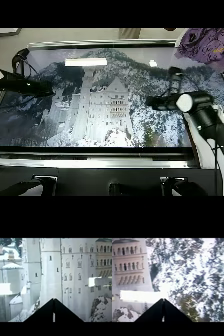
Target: Fold the clothes and pants, and hang the long-sleeved shirts on hangers.
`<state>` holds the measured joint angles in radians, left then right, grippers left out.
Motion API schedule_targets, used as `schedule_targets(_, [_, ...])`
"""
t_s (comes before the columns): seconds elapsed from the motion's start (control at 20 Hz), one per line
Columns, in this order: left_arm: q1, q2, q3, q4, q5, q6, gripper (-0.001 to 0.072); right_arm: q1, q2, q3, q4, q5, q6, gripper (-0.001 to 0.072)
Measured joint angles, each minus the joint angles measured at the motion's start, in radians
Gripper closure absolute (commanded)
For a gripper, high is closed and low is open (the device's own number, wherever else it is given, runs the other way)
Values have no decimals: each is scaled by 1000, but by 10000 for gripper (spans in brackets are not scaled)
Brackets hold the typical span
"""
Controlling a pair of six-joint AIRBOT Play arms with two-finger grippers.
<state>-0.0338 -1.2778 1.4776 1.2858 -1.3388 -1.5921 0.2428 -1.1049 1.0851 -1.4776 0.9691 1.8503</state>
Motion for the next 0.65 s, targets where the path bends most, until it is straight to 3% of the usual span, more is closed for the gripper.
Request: schedule_targets(0.65, [-9,48,-40,46,22,-4,690,100,-4,0,-26,-26,1,669])
